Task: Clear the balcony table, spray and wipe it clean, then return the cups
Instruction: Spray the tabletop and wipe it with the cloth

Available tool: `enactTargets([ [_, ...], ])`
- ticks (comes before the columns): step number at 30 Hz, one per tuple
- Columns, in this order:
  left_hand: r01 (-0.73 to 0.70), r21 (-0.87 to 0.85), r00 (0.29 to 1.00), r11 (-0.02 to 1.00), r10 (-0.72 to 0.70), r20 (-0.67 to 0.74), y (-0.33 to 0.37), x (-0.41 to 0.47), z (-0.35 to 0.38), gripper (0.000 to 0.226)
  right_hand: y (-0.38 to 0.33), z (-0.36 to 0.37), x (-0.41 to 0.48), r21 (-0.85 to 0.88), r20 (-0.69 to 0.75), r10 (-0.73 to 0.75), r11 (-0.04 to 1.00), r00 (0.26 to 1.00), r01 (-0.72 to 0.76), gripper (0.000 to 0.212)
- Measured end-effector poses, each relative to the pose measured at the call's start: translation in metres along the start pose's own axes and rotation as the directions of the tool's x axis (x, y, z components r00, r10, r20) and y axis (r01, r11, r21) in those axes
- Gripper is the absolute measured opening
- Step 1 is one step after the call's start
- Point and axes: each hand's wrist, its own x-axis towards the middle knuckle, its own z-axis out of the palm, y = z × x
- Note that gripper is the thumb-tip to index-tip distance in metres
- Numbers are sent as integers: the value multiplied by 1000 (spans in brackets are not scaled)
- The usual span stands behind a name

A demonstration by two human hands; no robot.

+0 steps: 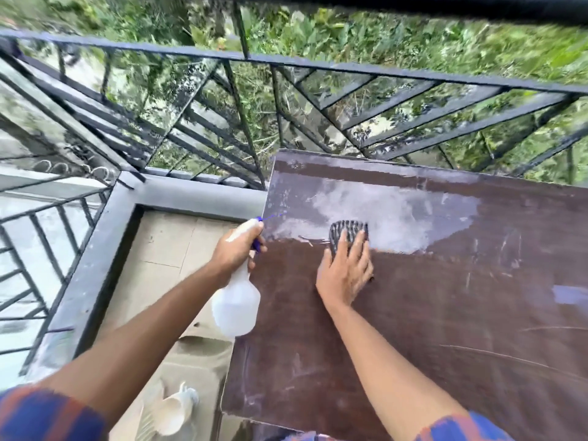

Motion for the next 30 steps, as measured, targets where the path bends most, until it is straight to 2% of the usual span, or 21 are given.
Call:
enactTargets([
  [3, 40, -41, 999, 998, -41, -12, -8, 3, -20, 31, -34, 10, -17, 24, 60, -76, 997, 995, 74, 66],
  [5, 32, -54, 999, 998, -33, -20, -8, 2, -25, 31, -42, 12, -17, -5, 78, -71, 997, 994, 72, 68],
  [8, 40, -78, 998, 996, -44, -45, -11, 4, -36, 30, -50, 25, -15, -62, 58, -77, 995, 995, 80, 67],
  [12, 62, -113, 994, 992, -72, -80, -17, 4, -49, 33, -81, 43, -15, 26, 28, -118, 993, 993, 117, 65],
  [14, 68, -131, 993, 989, -79, -83, -20, 2, -54, 32, -103, 51, -18, 36, 70, -288, 957, 955, 286, 71],
  [17, 59, -173, 994, 983, -75, -83, -24, -2, -59, 30, -134, 62, -26, 115, 146, -550, 835, 822, 538, 73],
  [19, 42, -171, 994, 984, -58, -88, -24, -5, -61, 28, -149, 62, -28, 196, 169, -616, 786, 770, 586, 72],
  [20, 38, -164, 994, 986, -54, -91, -23, -6, -62, 30, -151, 59, -26, 212, 166, -617, 784, 769, 583, 72],
  [22, 49, -166, 993, 985, -66, -97, -19, -7, -63, 30, -142, 47, -14, 222, 84, -571, 809, 816, 544, 70],
  [24, 60, -172, 992, 983, -78, -99, -20, -6, -63, 31, -110, 24, 5, 202, -18, -461, 868, 887, 455, 69],
  [27, 59, -156, 994, 986, -73, -85, -24, -7, -60, 32, -16, -10, 31, 132, -130, -198, 968, 971, 215, 63],
  [30, 54, -122, 997, 991, -61, -54, -32, -6, -55, 35, 73, -32, 27, 85, -196, 45, 996, 980, -29, 61],
])
